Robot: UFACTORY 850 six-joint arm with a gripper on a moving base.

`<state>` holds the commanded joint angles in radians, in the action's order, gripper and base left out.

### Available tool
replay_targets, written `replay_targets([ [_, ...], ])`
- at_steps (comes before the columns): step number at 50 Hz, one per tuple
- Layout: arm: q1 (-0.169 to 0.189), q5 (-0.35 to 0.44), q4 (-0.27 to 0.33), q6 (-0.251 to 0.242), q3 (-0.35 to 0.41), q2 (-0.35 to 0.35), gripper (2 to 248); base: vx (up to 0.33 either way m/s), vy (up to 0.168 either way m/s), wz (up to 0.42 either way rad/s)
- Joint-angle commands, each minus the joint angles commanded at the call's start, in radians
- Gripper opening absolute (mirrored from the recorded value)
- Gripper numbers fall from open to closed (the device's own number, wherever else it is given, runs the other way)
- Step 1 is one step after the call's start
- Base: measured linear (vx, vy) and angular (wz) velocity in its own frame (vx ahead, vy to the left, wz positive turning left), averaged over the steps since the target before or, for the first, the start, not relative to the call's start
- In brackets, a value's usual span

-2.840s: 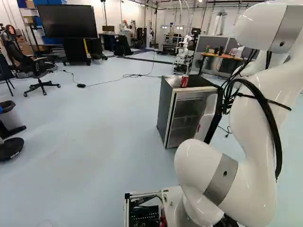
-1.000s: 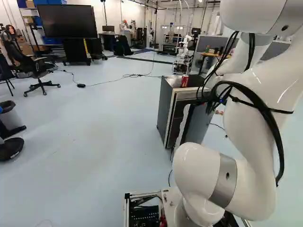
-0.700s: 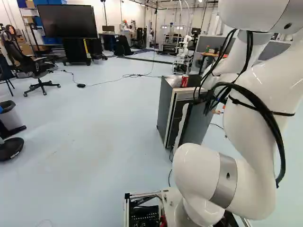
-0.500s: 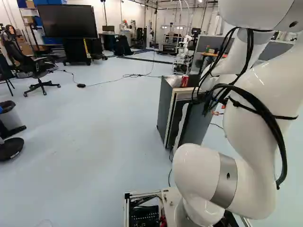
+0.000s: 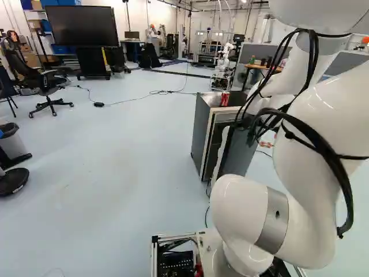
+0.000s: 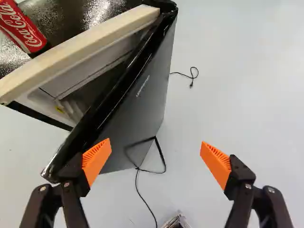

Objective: Grab a drink from the fridge

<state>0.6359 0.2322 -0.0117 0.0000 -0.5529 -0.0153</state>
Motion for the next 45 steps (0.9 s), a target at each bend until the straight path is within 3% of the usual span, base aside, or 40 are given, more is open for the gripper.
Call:
replay_targets([
  [15, -0.002, 0.028, 0.118, 0.000, 0.054, 0.050, 247, 0.000, 0.000, 0.000],
  [45, -0.004, 0.147, 0.371, 0.000, 0.035, -0.044, 247, 0.000, 0.000, 0.000],
])
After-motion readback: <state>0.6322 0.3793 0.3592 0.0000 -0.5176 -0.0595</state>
